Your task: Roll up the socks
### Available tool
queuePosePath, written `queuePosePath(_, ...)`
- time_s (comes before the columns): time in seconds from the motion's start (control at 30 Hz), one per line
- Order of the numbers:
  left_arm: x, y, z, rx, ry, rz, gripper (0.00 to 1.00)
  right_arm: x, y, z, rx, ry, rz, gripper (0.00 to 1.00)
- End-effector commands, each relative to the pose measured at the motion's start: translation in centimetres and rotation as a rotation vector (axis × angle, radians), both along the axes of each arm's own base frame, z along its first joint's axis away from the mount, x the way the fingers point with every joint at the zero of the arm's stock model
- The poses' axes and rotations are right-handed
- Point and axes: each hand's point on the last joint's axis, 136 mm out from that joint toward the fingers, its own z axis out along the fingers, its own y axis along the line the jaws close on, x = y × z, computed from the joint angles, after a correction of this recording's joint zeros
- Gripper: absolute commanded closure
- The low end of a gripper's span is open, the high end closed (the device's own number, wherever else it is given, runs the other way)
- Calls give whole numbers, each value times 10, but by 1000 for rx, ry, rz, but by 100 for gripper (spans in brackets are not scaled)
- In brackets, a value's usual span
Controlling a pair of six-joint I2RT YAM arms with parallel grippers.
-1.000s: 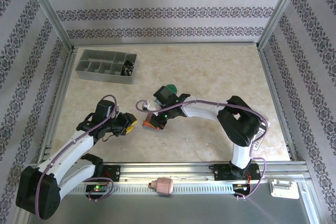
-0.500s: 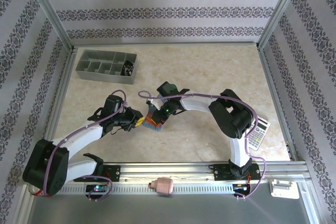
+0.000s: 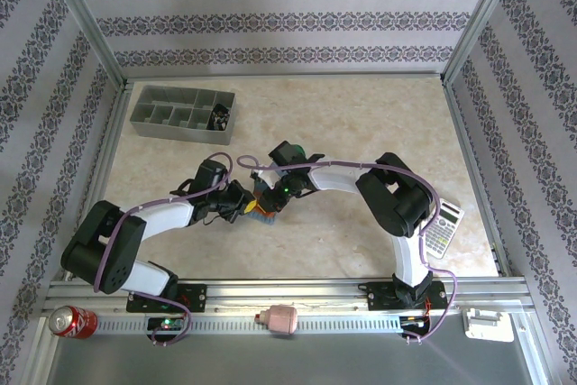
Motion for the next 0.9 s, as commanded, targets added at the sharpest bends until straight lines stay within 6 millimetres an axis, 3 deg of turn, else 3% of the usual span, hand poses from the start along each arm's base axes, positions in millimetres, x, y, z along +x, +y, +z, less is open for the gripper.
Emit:
queuePosePath(0.0, -15, 16, -22, 122, 98, 21, 96, 5, -8, 12, -4, -114, -15, 69)
queuePosePath(0.2, -20, 23, -31, 171, 154, 34, 97, 2, -25, 53, -28, -635, 45, 51)
queuePosePath(0.3, -19, 21, -29, 173, 159, 24, 97, -8, -33, 57, -98, -840, 116, 42)
queuePosePath(0.5, -16, 19, -27, 174, 156, 10, 97, -24, -25, 40, -260, -1018, 335, 39)
queuePosePath(0.73, -11, 16, -23, 173, 138, -8, 97, -16, -9, 11, -399, -1062, 455, 40)
queuePosePath(0.8, -9, 14, -19, 170, 125, -16, 97, -9, -12, 3, -445, -1055, 437, 43)
queuePosePath(0.87, -7, 15, -13, 172, 113, -16, 96, -8, -14, -5, -468, -1025, 429, 53)
